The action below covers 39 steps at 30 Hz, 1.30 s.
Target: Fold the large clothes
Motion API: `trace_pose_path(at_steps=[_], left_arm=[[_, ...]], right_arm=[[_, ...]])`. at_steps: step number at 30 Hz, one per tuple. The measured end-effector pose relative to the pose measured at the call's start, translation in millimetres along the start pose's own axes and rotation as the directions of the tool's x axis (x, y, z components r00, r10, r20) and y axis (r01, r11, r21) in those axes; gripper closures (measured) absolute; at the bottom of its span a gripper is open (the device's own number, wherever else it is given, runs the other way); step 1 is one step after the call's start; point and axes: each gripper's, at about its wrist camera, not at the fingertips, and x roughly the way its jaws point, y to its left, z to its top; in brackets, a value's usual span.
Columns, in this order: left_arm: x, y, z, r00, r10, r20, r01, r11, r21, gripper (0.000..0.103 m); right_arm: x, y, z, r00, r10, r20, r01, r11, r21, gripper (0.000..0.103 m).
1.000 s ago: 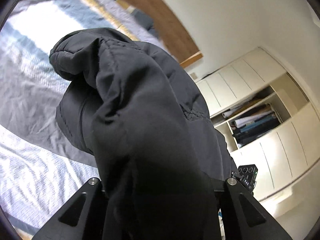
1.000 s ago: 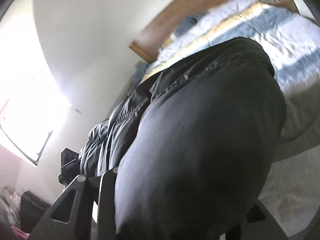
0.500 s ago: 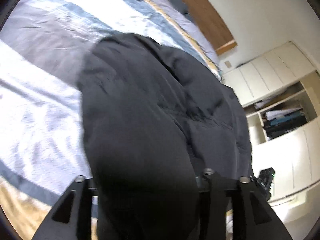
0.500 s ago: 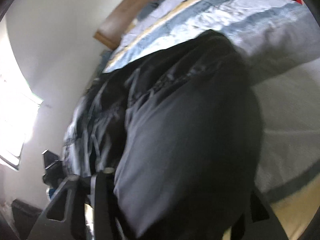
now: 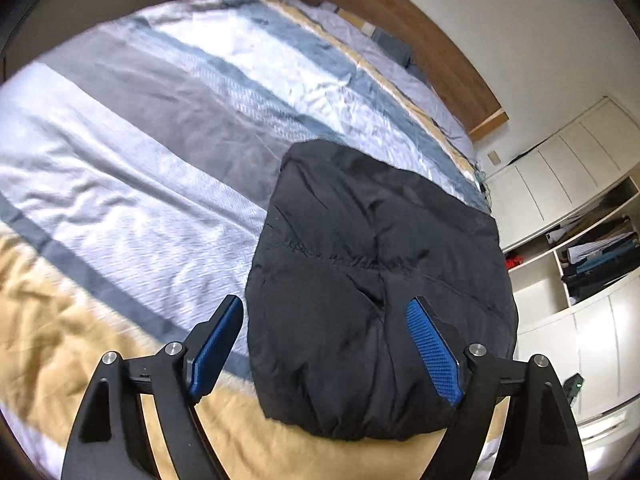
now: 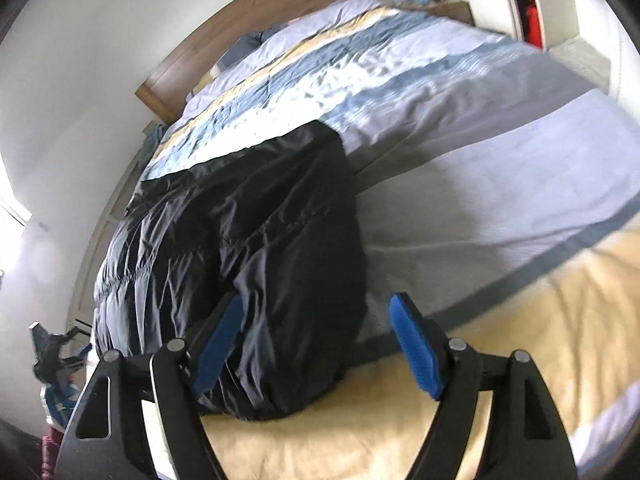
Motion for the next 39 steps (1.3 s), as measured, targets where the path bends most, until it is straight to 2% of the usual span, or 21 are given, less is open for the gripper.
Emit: trace_pose_path(at_steps=[5,11,13,15,20,24,29,33,35,39], left_arm=[[-33,-39,-29,0.996,0.052,0.068,-0.058,0.994,0.097,0.017],[-62,-69,-78,0.982,0.103,0.157,-0.132,0.974,0.183,0.008],[-71,-79,-98,0.975,0.122,0.187,-0.162,0.963,0.216,0.001],[-80,-90,-118,0.965,0.143,0.219,-0.196,0.950,0.243,0.001],[-88,-107,-155,0.953,0.179,0.244,-0.252,0.916,0.313,0.001],[-101,-122,-185,0.934,0.193,0.301,-0.299,0.883,0.362,0.001],[-117,-131,-215,0.903,0.205,0.378,-0.346,0.869,0.354,0.001],[-124,-136,-234,0.884,0.226,0.408,-0.383,0.852,0.358,0.001],[-127,-136,-241,0.880,0.231,0.414,-0.391,0.848,0.357,0.001],[-130,-131,-247,0.889,0.221,0.402,-0.372,0.860,0.349,0.001]], right_arm=[[-33,20,-26,0.999,-0.035,0.042,0.037,0.997,-0.064,0.028],[-68,58,-69,0.988,-0.095,0.119,0.113,0.981,-0.160,0.028],[-82,71,-85,0.981,-0.119,0.155,0.149,0.968,-0.202,0.028],[-96,82,-103,0.973,-0.133,0.189,0.176,0.956,-0.235,0.028],[-124,100,-145,0.951,-0.166,0.261,0.238,0.932,-0.274,0.028],[-137,105,-169,0.938,-0.191,0.289,0.276,0.916,-0.291,0.028],[-154,113,-195,0.913,-0.217,0.344,0.335,0.881,-0.333,0.028],[-167,117,-206,0.896,-0.222,0.386,0.363,0.865,-0.346,0.028],[-173,119,-210,0.886,-0.223,0.406,0.376,0.858,-0.351,0.028],[-180,123,-217,0.874,-0.218,0.435,0.391,0.847,-0.361,0.028]])
